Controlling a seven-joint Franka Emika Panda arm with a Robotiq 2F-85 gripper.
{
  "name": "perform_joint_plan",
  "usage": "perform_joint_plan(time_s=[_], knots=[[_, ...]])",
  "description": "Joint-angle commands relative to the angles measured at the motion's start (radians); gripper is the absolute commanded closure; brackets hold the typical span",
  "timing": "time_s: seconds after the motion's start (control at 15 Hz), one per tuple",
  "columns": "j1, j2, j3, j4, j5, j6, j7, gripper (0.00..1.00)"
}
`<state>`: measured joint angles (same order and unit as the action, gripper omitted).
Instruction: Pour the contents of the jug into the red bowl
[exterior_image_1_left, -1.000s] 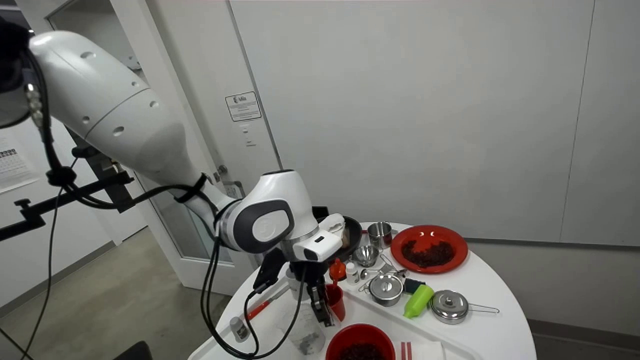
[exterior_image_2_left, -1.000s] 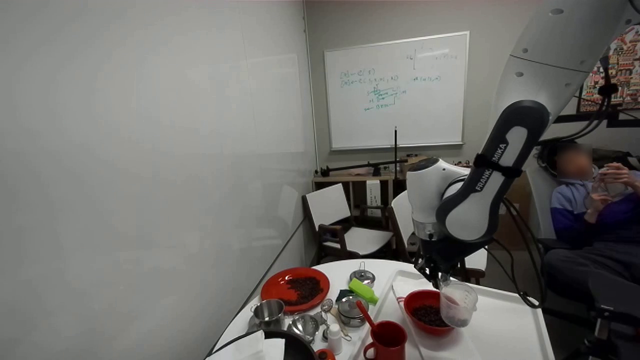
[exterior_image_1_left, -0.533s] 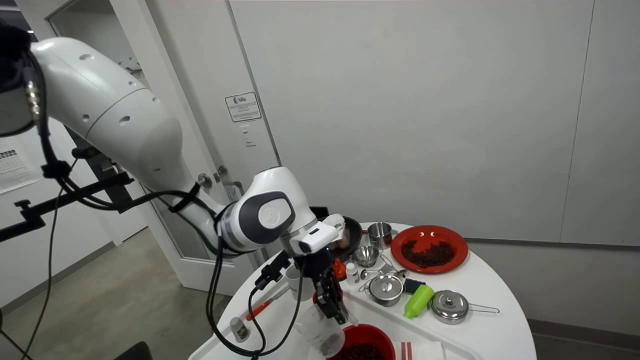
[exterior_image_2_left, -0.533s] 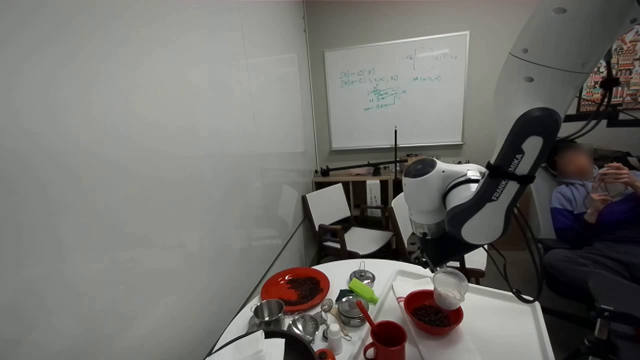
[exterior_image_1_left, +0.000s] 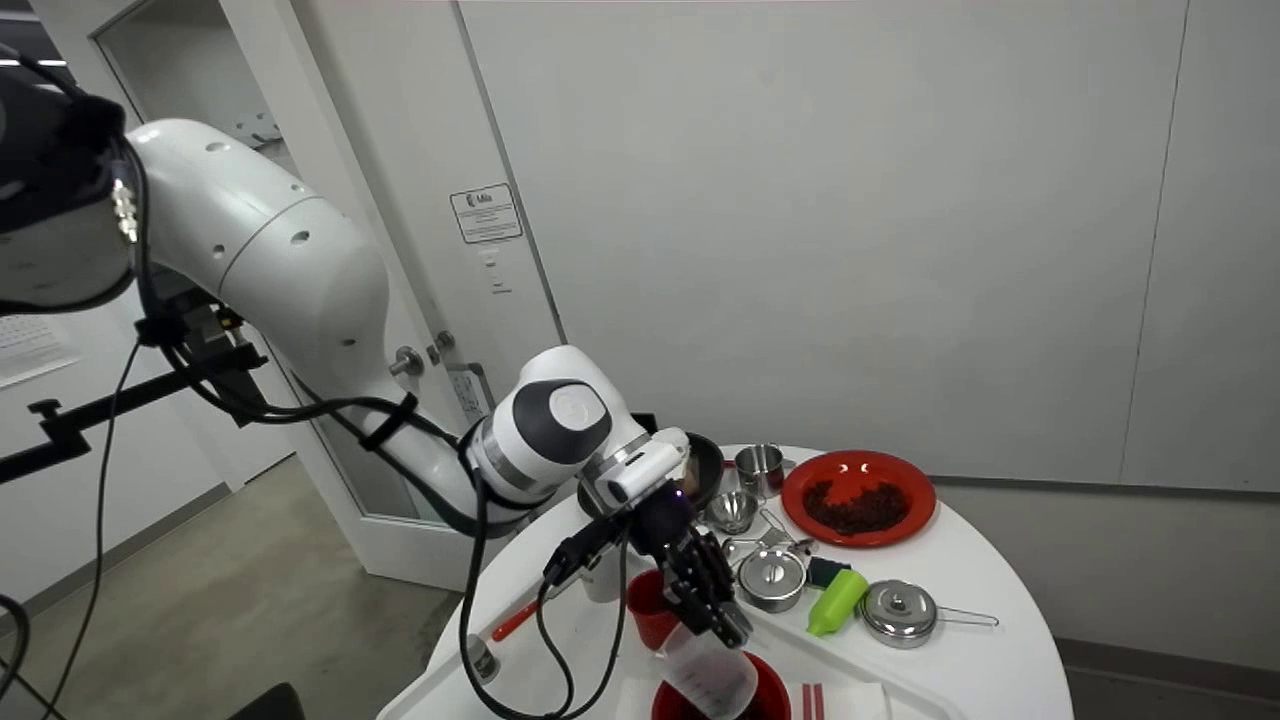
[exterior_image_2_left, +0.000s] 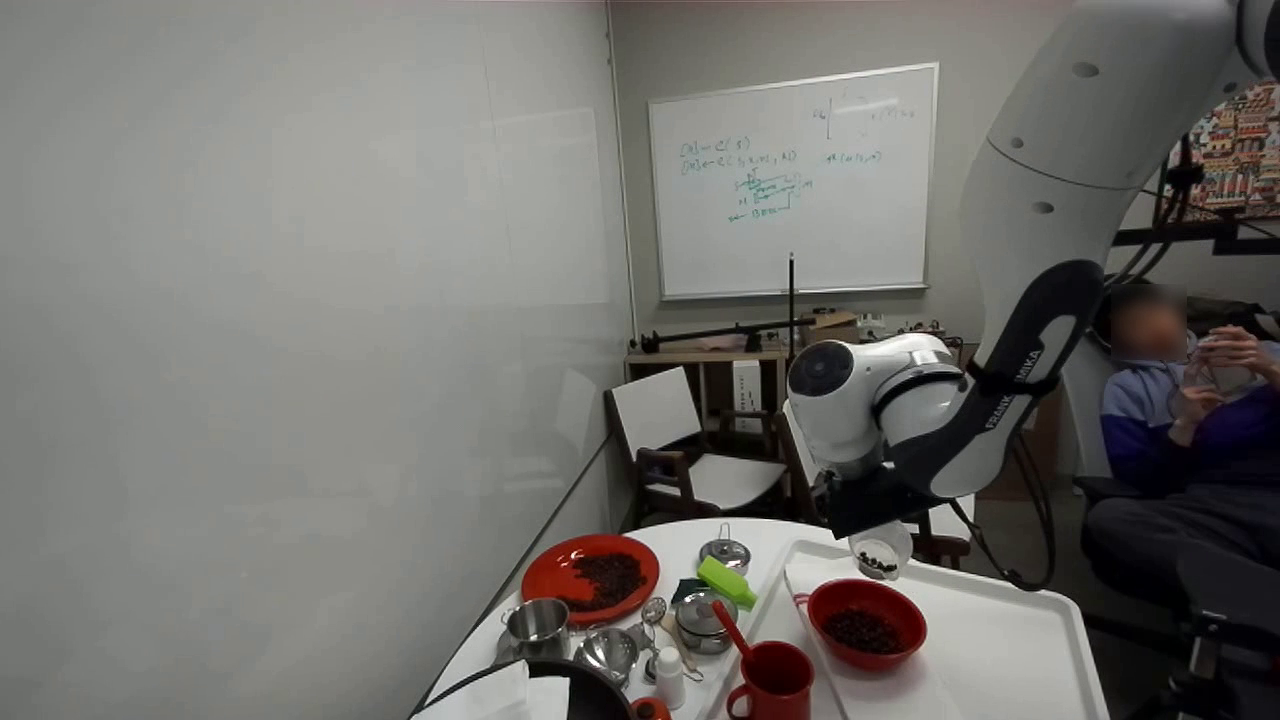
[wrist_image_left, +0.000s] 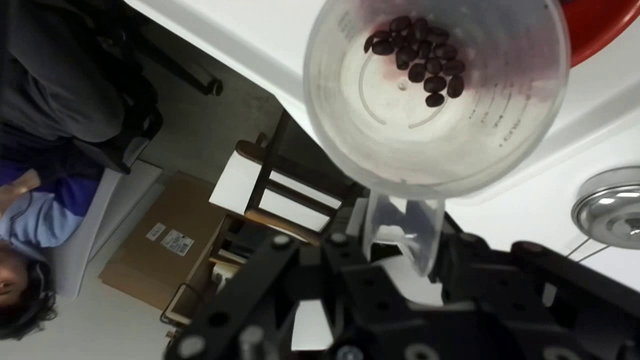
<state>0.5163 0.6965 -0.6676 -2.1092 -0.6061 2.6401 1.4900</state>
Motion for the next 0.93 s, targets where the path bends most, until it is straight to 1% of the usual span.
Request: perform_joint_plan(time_s=[0.0, 0.2, 0.4, 0.6, 0.87], knots=[[0.065, 0.083, -0.051, 0.074, -0.118, -0.089, 0.207, 0.89], [0.083, 0.109, -0.040, 0.110, -0.242, -0.195, 0.374, 0.90], [0.072, 0.115, 0.016, 0.141, -0.383, -0.342, 0.532, 0.90], [0.012, 0.102, 0.127, 0.171, -0.505, -0.519, 0.655, 0.90], [-0.105, 0.098, 0.310, 0.211, -0.633, -0.742, 0.783, 0.90]])
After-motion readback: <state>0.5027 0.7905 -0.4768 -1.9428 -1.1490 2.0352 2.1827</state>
